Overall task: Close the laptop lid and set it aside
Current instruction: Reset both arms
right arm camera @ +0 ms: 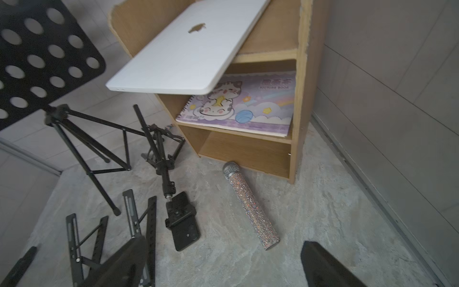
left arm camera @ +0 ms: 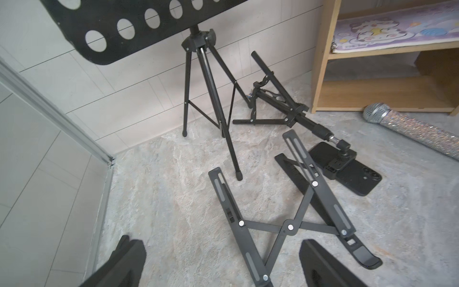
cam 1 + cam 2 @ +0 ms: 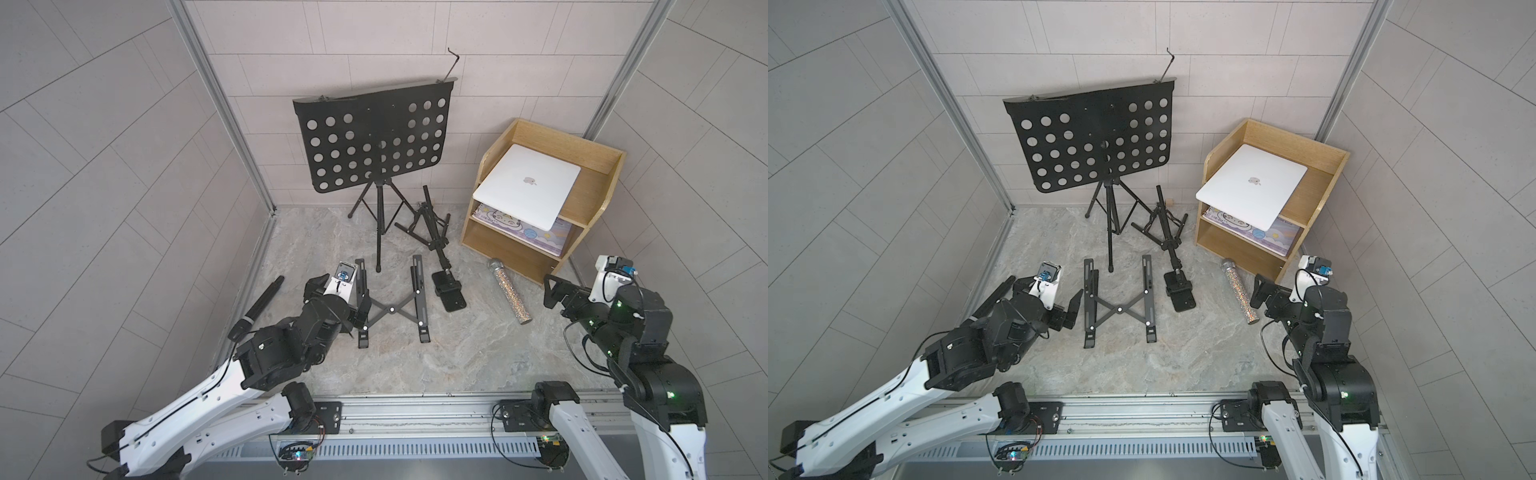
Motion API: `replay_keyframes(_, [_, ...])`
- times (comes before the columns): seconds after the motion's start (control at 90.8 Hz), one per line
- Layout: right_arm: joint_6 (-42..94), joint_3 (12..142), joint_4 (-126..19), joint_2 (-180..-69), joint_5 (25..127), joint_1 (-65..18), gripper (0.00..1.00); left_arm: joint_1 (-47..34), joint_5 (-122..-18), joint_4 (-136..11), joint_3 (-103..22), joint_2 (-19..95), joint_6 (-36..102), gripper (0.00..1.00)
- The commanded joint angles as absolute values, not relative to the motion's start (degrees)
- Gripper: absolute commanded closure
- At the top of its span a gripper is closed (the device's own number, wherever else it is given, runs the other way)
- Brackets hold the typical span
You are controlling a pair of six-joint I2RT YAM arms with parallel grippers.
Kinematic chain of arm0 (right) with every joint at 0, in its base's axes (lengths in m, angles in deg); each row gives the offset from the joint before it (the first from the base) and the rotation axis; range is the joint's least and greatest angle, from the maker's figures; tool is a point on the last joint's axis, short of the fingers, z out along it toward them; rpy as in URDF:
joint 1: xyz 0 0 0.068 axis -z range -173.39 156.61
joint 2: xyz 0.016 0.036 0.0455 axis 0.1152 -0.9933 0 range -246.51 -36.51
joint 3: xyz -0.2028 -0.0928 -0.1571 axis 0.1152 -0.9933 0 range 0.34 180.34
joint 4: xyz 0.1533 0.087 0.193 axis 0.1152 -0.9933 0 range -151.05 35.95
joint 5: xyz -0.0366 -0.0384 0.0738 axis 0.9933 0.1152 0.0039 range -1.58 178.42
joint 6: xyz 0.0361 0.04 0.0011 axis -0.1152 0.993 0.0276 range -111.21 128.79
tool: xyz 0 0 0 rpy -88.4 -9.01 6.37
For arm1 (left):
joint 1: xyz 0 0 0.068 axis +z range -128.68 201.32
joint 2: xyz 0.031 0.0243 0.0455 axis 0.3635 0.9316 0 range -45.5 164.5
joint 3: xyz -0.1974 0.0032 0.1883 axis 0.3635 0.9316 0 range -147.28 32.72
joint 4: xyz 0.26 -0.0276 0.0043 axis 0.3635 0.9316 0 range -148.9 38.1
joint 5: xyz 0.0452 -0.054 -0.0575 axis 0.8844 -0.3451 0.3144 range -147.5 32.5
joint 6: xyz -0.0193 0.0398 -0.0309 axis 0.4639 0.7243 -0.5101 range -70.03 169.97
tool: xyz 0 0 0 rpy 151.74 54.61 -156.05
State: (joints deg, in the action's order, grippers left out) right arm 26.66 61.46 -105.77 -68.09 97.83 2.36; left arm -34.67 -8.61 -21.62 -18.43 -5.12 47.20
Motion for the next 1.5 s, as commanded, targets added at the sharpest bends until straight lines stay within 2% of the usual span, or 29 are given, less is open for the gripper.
replay_keyframes(0.0, [31.9,55.9,-106.5,-66.2,106.6,2.1,0.00,-34.6,-3.6,-22.6,-15.0,-7.9,47.3,0.00])
replay_keyframes(0.154, [36.1,43.8,-99.8,-62.0,115.5,2.2,0.00,-34.5,-1.2,-24.8,-10.2,-12.7,48.6,0.00])
replay_keyframes(0.396, [34.3,25.5,-81.1,-58.0,117.6,2.3,0.00,-34.5,0.1,-22.4,-9.2,-17.9,48.5,0.00])
replay_keyframes(0.804, [31.1,15.3,-63.0,-64.0,120.2,3.6,0.00,-34.5,-1.0,-20.2,-9.6,-20.5,48.3,0.00])
replay_keyframes(0.98, [31.6,11.7,-50.7,-71.9,119.6,4.1,0.00,-34.6,-2.1,-20.3,-9.5,-19.5,48.1,0.00])
replay_keyframes(1.288, [25.5,12.8,-18.8,-98.7,113.9,5.5,0.00,-34.6,-3.3,-19.8,-10.5,-17.1,47.9,0.00])
replay_keyframes(1.486, [16.6,17.0,-1.7,-116.8,101.3,6.0,0.00,-34.5,-3.3,-19.0,-11.8,-15.8,48.2,0.00])
